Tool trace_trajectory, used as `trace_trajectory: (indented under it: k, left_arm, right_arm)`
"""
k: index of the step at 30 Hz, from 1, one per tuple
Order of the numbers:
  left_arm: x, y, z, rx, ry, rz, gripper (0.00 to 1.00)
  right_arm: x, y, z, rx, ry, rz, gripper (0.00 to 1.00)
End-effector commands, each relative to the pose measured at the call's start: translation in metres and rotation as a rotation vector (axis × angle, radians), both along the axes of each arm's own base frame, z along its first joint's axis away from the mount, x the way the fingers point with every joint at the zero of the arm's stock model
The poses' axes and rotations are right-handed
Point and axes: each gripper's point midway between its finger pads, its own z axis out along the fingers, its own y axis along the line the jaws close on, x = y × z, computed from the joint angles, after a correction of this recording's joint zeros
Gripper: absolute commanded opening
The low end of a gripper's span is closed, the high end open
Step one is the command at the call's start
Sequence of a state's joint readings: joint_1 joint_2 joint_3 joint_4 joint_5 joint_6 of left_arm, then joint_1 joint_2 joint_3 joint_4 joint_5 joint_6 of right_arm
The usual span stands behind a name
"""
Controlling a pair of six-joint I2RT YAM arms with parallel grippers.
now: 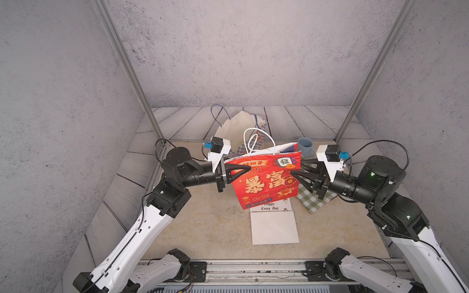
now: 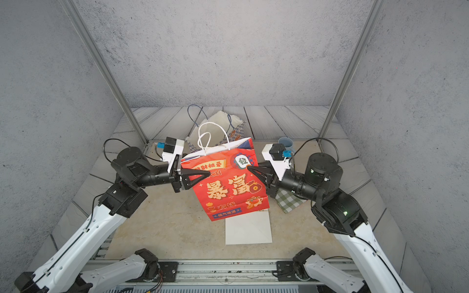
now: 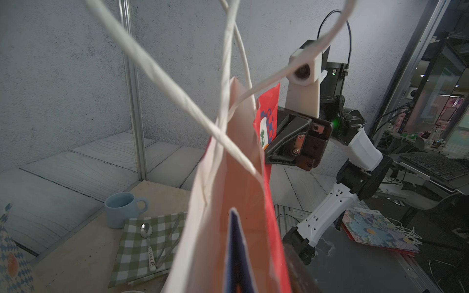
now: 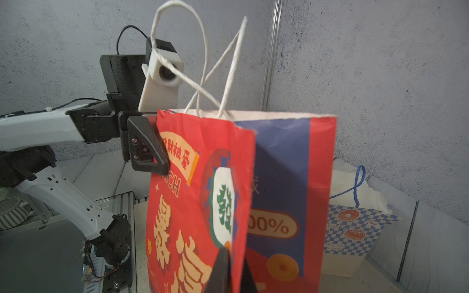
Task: Put away the paper bag
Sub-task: Press the paper bag.
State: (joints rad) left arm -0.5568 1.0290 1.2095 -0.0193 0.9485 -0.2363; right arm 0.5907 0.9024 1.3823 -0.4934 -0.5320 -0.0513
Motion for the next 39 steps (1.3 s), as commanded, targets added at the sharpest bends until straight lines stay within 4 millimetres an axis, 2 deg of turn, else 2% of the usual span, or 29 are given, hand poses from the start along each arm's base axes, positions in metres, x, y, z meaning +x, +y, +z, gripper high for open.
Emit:
trace_trajectory:
  k: [1, 7, 13, 15, 19, 21, 23, 26, 29, 32, 35, 39]
  left_arm:
    - [-0.008, 0.002, 0.012, -0.018, -0.029, -0.021, 0.38]
    - [-0.008, 0.004, 0.012, -0.02, -0.047, 0.001, 0.18]
    - [-0.005, 0.004, 0.014, -0.023, -0.056, 0.016, 0.01]
    - [-0.004, 0.004, 0.014, -0.022, -0.061, 0.023, 0.0]
    - [-0.007, 0.007, 0.008, 0.011, -0.09, 0.028, 0.0]
    - [-0.011, 0.008, 0.006, 0.023, -0.11, 0.022, 0.0]
    - [-0.021, 0.009, 0.005, 0.03, -0.133, -0.019, 0.0]
    - [-0.039, 0.009, 0.0, 0.034, -0.154, -0.113, 0.0]
    - [-0.051, 0.009, -0.002, 0.036, -0.142, -0.188, 0.0]
    - [-0.061, 0.009, 0.001, 0.031, -0.134, -0.253, 0.0]
    - [-0.065, 0.009, 0.003, 0.029, -0.135, -0.271, 0.0]
    - [-0.065, 0.008, 0.002, 0.033, -0.119, -0.284, 0.0]
  right_arm:
    - [-0.006, -0.002, 0.012, 0.026, -0.03, 0.008, 0.09]
    - [-0.005, -0.008, 0.011, 0.025, -0.027, -0.032, 0.12]
    - [-0.005, -0.016, 0.006, 0.007, 0.0, -0.074, 0.38]
    - [-0.005, -0.023, 0.004, -0.004, 0.009, -0.109, 0.46]
    - [-0.008, -0.049, 0.0, -0.05, 0.005, -0.229, 0.67]
    - [-0.01, -0.058, 0.002, -0.065, -0.015, -0.267, 0.73]
    - [-0.014, -0.058, 0.004, -0.08, -0.037, -0.25, 0.78]
    - [-0.029, -0.04, 0.007, -0.082, -0.067, -0.104, 0.84]
    - [-0.044, -0.021, 0.015, -0.032, -0.082, 0.05, 0.87]
    - [-0.049, -0.007, 0.023, 0.016, -0.06, 0.147, 0.86]
    - [-0.055, 0.005, 0.03, 0.062, -0.005, 0.248, 0.8]
    - [-0.06, 0.012, 0.037, 0.102, 0.039, 0.319, 0.71]
